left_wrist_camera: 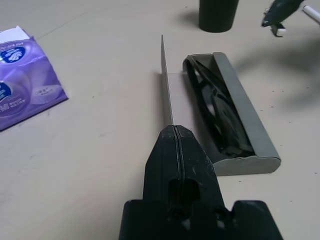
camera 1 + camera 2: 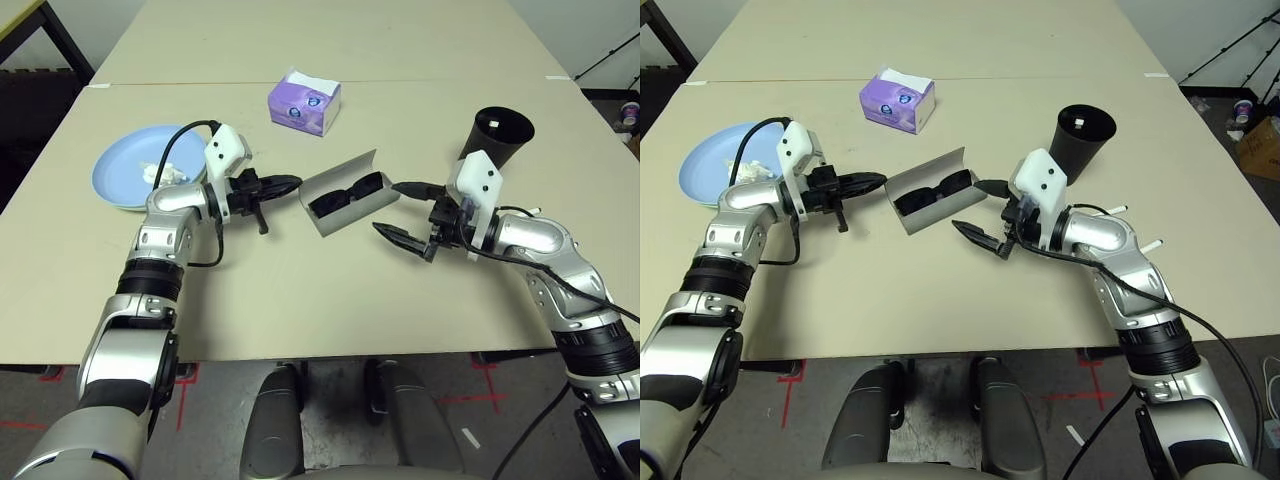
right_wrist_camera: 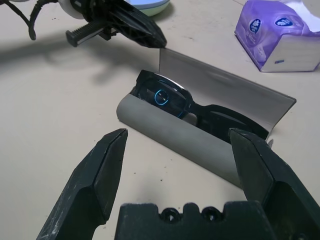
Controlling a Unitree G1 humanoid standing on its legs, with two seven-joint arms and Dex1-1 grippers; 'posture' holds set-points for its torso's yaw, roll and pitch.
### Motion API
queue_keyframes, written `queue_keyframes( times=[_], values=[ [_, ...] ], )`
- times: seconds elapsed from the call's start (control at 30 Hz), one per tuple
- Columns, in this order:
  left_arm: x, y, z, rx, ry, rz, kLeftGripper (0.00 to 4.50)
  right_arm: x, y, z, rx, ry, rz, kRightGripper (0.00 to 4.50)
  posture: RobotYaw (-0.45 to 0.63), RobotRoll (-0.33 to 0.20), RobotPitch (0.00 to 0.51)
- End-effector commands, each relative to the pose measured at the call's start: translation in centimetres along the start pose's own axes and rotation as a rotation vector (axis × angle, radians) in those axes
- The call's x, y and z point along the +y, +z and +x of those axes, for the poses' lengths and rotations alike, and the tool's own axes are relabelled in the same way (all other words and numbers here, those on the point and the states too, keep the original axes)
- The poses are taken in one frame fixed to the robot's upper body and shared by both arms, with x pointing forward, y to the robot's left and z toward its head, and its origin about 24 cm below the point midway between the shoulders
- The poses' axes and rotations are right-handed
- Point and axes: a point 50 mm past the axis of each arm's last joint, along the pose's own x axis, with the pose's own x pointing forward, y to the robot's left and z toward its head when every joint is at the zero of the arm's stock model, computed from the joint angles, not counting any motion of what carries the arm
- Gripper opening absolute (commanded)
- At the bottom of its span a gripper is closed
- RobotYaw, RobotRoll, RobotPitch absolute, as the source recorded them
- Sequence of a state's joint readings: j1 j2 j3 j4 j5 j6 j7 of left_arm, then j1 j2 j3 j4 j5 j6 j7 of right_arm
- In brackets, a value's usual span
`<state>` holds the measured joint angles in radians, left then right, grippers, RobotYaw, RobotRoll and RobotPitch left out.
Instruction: Organize and tidy the items on the table.
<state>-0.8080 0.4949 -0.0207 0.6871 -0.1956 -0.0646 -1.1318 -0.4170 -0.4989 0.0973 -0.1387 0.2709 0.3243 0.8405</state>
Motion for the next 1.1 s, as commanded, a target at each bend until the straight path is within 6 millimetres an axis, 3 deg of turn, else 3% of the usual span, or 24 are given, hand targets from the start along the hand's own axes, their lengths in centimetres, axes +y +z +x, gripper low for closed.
queue_keyframes(
  times=[0.03,0.43,0.7,1.1],
  values=[
    [0.3,0.0,0.2,0.004,0.004,-0.006,0.03,0.1,0.2,-0.6,0.001,-0.011,0.004,4.50,-0.06,0.000,0.196],
    [0.5,2.0,0.1,-0.066,-0.036,-0.041,0.03,0.0,-0.1,-0.6,0.012,-0.008,0.004,4.50,-0.05,0.000,0.197],
    [0.2,-0.3,0.3,0.010,0.002,-0.051,0.03,0.1,0.4,-0.8,0.004,-0.011,0.000,4.50,-0.07,0.000,0.202],
    [0.1,-1.0,1.2,0.017,-0.001,-0.042,0.03,0.1,0.5,-1.2,0.015,-0.023,-0.006,4.50,-0.09,0.000,0.199]
  ],
)
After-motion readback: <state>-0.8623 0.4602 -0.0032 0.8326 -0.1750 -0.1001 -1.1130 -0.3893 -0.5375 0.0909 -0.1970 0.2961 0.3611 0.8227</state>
